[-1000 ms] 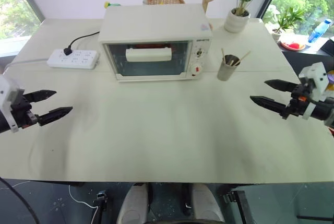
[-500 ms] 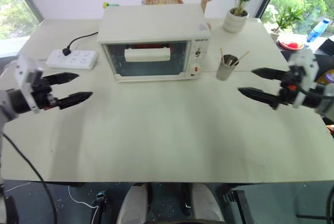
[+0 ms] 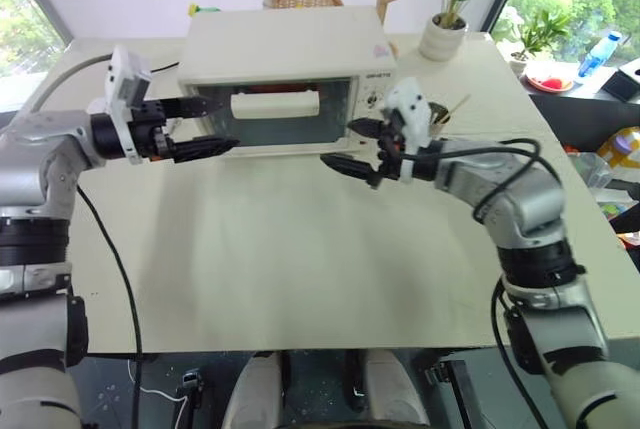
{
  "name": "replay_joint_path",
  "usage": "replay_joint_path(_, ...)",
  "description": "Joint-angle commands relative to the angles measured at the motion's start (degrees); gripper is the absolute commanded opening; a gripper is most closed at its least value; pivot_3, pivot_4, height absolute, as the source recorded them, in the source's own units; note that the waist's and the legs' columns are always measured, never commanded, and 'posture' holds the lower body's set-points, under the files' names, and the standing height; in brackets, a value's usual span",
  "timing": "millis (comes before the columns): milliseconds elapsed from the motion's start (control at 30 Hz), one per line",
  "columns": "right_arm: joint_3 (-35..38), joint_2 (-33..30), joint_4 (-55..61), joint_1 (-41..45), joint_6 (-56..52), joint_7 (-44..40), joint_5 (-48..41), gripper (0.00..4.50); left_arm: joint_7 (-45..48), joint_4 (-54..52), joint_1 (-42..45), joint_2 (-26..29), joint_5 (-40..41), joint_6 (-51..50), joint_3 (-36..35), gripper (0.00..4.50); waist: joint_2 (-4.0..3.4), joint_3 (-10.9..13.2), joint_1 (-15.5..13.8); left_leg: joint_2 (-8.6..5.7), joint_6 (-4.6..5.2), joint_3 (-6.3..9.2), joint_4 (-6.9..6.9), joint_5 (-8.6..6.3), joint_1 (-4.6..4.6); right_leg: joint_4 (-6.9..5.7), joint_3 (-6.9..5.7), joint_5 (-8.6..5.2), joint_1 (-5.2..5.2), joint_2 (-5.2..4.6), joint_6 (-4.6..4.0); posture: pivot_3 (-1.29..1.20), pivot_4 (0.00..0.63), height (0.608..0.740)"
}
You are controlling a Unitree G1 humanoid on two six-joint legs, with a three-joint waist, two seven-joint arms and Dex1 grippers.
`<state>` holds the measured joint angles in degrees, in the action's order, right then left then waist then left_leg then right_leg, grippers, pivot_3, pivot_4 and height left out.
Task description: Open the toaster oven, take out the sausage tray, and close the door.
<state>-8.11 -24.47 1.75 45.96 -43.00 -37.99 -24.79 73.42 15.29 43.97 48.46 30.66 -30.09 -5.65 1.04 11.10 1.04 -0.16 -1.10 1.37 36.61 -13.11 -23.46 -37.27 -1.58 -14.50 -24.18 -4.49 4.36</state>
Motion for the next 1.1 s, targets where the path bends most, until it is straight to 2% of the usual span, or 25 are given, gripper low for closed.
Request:
replay_joint_path(33,-1.24,2.35,-4.47,4.32,5.05,-0.95,3.01,4.46,0.88,-1.04,1.74,2.18,0.92,-0.12,-2.87,4.50,0.00,0.00,0.04,0.00,0.00,0.01,0.01,0.00,0.00,0.00,0.00,0.00,0.00,0.00,0.00,0.00,0.150,0.740)
replay_joint_path(200,-1.55,4.86,-10.17,7.71,8.71,-2.87,5.16,4.46,0.82,-1.23,1.54,3.97,1.56,-1.41,-4.46,4.50,0.00,0.00,-0.01,0.00,0.00,0.02,-0.01,0.00,0.00,-0.04,0.00,0.00,-0.02,0.01,0.00,0.00,0.150,0.740)
replay_joint_path(367,-2.11,7.12,-11.18,9.42,10.26,-4.89,5.91,4.46,0.43,-1.25,0.89,4.71,1.06,-0.93,-5.02,4.50,0.00,0.00,-0.07,0.00,0.00,0.05,0.00,0.00,-0.01,-0.07,-0.01,0.00,-0.03,0.00,0.00,0.00,0.150,0.740)
replay_joint_path(600,-2.96,8.54,-6.04,8.06,9.60,-7.65,5.09,4.46,-0.07,0.37,1.98,4.09,-0.15,0.10,-4.06,4.50,0.00,0.00,0.19,0.00,0.00,0.04,0.00,0.00,-0.01,-0.11,0.00,0.00,-0.07,0.01,0.00,0.00,0.150,0.740)
replay_joint_path(800,-5.28,7.92,1.32,3.25,7.70,-8.73,5.13,4.46,0.52,2.92,5.86,3.35,0.03,-0.89,-3.47,4.50,0.00,0.00,0.44,0.01,0.00,0.04,-0.06,0.00,-0.02,-0.16,0.00,0.00,-0.15,0.06,-0.01,0.00,0.150,0.740)
replay_joint_path(900,-6.30,7.20,5.52,-0.59,6.10,-8.48,5.00,4.50,0.14,5.21,8.42,2.42,-0.46,-0.82,-3.03,3.71,0.01,0.00,0.80,0.00,0.00,0.05,-0.05,0.00,-0.02,-0.21,0.00,0.00,-0.16,0.06,-0.01,0.00,0.150,0.740)
replay_joint_path(933,-6.46,7.08,6.67,-1.61,5.52,-8.28,4.88,4.50,0.50,5.57,8.73,2.26,-0.71,-0.53,-2.70,3.29,0.01,0.00,1.01,0.00,0.00,0.05,-0.04,0.00,-0.02,-0.21,0.00,0.00,-0.16,0.06,-0.01,0.00,0.150,0.740)
replay_joint_path(1100,-6.72,6.93,11.22,-5.85,3.07,-6.94,4.60,4.50,2.52,6.31,7.40,1.78,-5.14,4.85,0.76,0.72,0.01,0.00,1.43,0.00,0.00,0.05,-0.04,0.00,-0.02,-0.23,0.01,0.00,-0.16,0.06,-0.01,0.00,0.150,0.740)
